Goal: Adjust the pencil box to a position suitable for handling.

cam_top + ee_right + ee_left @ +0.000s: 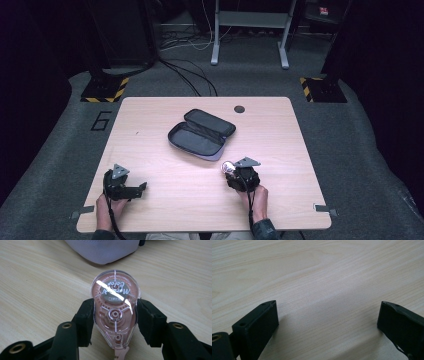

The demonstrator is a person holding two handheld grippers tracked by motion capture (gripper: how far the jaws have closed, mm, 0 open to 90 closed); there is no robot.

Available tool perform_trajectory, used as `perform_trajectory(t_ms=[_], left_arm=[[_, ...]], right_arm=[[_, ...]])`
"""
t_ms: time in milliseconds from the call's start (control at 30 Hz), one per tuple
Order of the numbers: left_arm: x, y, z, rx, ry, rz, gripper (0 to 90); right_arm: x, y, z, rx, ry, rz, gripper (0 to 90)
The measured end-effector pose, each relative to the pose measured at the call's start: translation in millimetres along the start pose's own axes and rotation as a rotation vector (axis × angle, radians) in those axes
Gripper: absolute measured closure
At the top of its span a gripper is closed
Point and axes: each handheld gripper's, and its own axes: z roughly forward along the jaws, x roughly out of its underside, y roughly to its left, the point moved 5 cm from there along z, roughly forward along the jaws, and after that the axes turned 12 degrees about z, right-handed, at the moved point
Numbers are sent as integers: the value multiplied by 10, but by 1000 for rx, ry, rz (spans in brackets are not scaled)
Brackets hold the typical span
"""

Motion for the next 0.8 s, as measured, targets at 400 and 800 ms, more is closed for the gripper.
perform_trajectory(t_ms=[400, 800], left_arm=[[0, 0, 0, 0, 0, 0, 32], [0, -1, 0, 0, 0, -1, 32]], right_arm=[[-40, -127, -197, 28, -34, -1, 498], [-50, -422, -440, 79, -55, 20, 497]])
